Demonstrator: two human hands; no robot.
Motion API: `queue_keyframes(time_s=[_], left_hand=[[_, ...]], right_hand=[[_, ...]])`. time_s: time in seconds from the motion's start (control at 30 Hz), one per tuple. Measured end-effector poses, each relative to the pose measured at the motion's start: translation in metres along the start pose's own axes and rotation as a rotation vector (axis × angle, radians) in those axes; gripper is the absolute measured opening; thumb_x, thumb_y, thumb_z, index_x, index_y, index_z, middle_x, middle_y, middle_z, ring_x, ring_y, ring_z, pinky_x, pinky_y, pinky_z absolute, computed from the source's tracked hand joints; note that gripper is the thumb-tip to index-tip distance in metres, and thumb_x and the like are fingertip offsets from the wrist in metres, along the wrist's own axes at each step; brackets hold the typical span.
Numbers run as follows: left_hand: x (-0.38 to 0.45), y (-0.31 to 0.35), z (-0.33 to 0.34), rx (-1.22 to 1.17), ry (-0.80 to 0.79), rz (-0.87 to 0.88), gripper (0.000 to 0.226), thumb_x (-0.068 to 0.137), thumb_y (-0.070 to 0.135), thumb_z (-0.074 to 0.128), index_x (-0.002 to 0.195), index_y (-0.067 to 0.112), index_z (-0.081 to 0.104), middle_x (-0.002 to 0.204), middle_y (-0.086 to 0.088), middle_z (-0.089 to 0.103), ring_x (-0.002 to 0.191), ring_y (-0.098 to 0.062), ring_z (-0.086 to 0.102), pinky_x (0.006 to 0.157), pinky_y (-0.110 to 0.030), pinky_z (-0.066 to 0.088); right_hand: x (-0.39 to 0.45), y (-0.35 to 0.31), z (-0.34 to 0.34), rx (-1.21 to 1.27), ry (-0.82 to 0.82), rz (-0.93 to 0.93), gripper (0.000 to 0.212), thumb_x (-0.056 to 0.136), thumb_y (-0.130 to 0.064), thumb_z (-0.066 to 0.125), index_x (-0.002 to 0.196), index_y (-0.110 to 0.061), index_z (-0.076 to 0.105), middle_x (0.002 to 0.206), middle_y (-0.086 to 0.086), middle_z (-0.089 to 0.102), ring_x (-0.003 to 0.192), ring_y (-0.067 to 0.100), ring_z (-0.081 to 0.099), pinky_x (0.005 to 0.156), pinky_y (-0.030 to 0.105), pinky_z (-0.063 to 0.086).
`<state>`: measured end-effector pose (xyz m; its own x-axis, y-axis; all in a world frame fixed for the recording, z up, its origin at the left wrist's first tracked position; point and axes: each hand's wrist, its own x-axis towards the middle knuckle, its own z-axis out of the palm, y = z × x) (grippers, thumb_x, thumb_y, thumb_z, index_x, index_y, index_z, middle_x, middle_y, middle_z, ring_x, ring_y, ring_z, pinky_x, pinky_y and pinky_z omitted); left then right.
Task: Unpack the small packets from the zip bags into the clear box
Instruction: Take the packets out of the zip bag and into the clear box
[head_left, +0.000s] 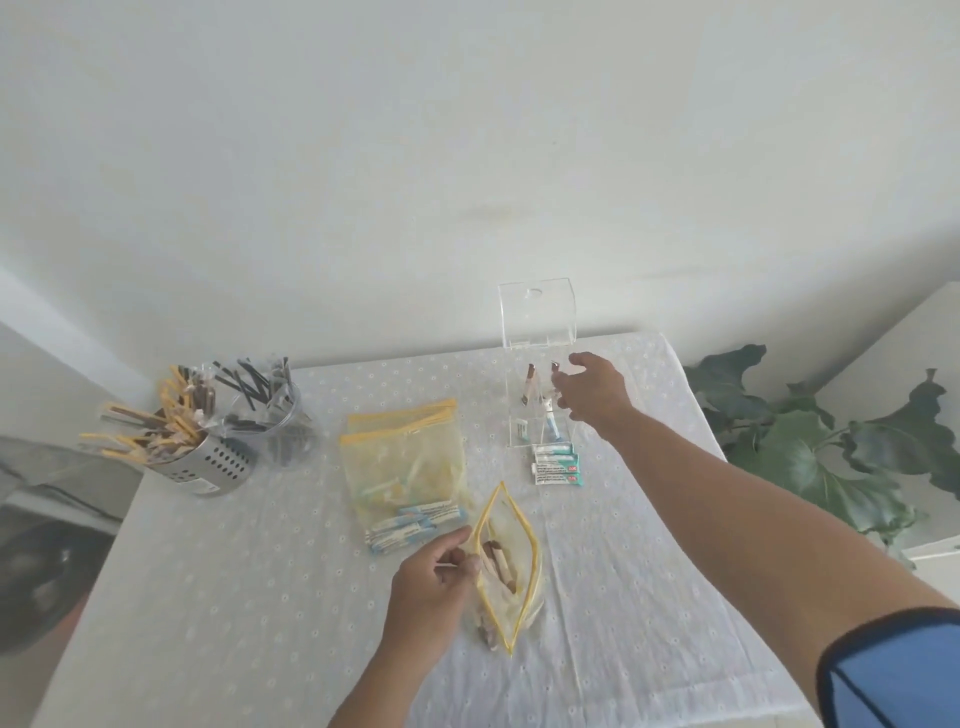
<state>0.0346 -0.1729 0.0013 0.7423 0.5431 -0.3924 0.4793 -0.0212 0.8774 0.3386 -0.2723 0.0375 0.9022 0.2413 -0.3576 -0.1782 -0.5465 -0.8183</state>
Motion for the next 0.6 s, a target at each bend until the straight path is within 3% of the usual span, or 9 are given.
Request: queue_keyframes(time_s=[0.03, 0.1, 0.17, 0.23, 0.3, 0.37, 0.43, 0.5, 0.6], left_hand=[[0.001, 0.000, 0.000, -0.009, 0.002, -0.012, 0.032, 0.093, 0.019, 0.072, 0.116, 0.040, 0.068, 0.088, 0.006, 0.072, 0.082, -0.011, 0.073, 0.078, -0.021, 0.054], [0.002, -0.003, 0.001, -0.019, 0.002, -0.022, 0.032, 0.093, 0.019, 0.072, 0.117, 0.039, 0.069, 0.090, 0.005, 0.072, 0.083, -0.011, 0.073, 0.080, -0.021, 0.054], [0.004, -0.005, 0.002, -0.021, 0.004, -0.023, 0.031, 0.092, 0.018, 0.072, 0.118, 0.037, 0.070, 0.089, 0.006, 0.073, 0.081, -0.008, 0.072, 0.077, -0.017, 0.053], [0.007, -0.008, 0.004, -0.003, 0.028, -0.024, 0.029, 0.093, 0.019, 0.071, 0.117, 0.034, 0.070, 0.089, 0.006, 0.073, 0.078, -0.003, 0.070, 0.070, -0.010, 0.051], [0.008, -0.012, 0.006, 0.028, 0.068, -0.024, 0.027, 0.093, 0.019, 0.069, 0.118, 0.030, 0.072, 0.090, 0.006, 0.073, 0.077, -0.003, 0.069, 0.065, -0.005, 0.048], [0.007, -0.017, 0.008, 0.066, 0.091, -0.025, 0.028, 0.094, 0.017, 0.067, 0.120, 0.027, 0.073, 0.092, 0.007, 0.072, 0.080, -0.006, 0.069, 0.063, -0.006, 0.047], [0.004, -0.023, 0.009, 0.109, 0.093, -0.024, 0.029, 0.095, 0.016, 0.066, 0.121, 0.027, 0.074, 0.093, 0.007, 0.071, 0.082, -0.007, 0.069, 0.065, -0.008, 0.047], [0.001, -0.029, 0.009, 0.132, 0.086, -0.023, 0.030, 0.096, 0.015, 0.065, 0.122, 0.027, 0.073, 0.093, 0.007, 0.071, 0.084, -0.007, 0.069, 0.071, -0.011, 0.047], [-0.001, -0.037, 0.006, 0.146, 0.082, -0.027, 0.030, 0.096, 0.014, 0.064, 0.121, 0.028, 0.073, 0.093, 0.007, 0.070, 0.086, -0.008, 0.068, 0.077, -0.019, 0.050]], right_hand=[[-0.015, 0.000, 0.000, -0.023, 0.014, -0.056, 0.037, 0.094, -0.026, 0.066, 0.130, -0.019, 0.062, 0.102, 0.001, 0.075, 0.080, 0.020, 0.075, 0.074, 0.035, 0.062], [-0.060, 0.005, 0.003, -0.018, -0.046, -0.183, 0.017, 0.095, -0.025, 0.067, 0.112, -0.021, 0.069, 0.093, -0.003, 0.074, 0.073, 0.018, 0.074, 0.061, 0.021, 0.056], [-0.113, 0.014, 0.011, -0.042, -0.256, -0.242, 0.007, 0.096, -0.020, 0.067, 0.102, -0.021, 0.072, 0.088, -0.002, 0.076, 0.065, 0.014, 0.073, 0.053, 0.017, 0.049], [-0.147, 0.036, 0.030, -0.155, -0.478, -0.190, 0.011, 0.096, -0.016, 0.065, 0.102, -0.016, 0.075, 0.085, -0.001, 0.078, 0.066, 0.013, 0.074, 0.051, 0.021, 0.051], [-0.157, 0.061, 0.055, -0.294, -0.574, -0.072, 0.018, 0.096, -0.013, 0.061, 0.105, -0.009, 0.075, 0.090, 0.002, 0.078, 0.072, 0.020, 0.078, 0.050, 0.023, 0.054], [-0.154, 0.083, 0.080, -0.437, -0.548, 0.044, 0.023, 0.098, -0.019, 0.056, 0.105, -0.008, 0.076, 0.099, 0.006, 0.078, 0.080, 0.026, 0.079, 0.055, 0.029, 0.059], [-0.152, 0.094, 0.099, -0.612, -0.422, 0.080, 0.029, 0.099, -0.035, 0.055, 0.103, -0.017, 0.076, 0.100, 0.005, 0.076, 0.088, 0.027, 0.077, 0.070, 0.032, 0.061], [-0.156, 0.100, 0.111, -0.764, -0.301, 0.076, 0.030, 0.098, -0.044, 0.053, 0.109, -0.025, 0.074, 0.107, 0.001, 0.073, 0.101, 0.026, 0.073, 0.080, 0.032, 0.056], [-0.164, 0.099, 0.121, -0.823, -0.239, 0.032, 0.027, 0.099, -0.042, 0.054, 0.113, -0.024, 0.069, 0.115, 0.001, 0.071, 0.110, 0.026, 0.068, 0.079, 0.032, 0.047]])
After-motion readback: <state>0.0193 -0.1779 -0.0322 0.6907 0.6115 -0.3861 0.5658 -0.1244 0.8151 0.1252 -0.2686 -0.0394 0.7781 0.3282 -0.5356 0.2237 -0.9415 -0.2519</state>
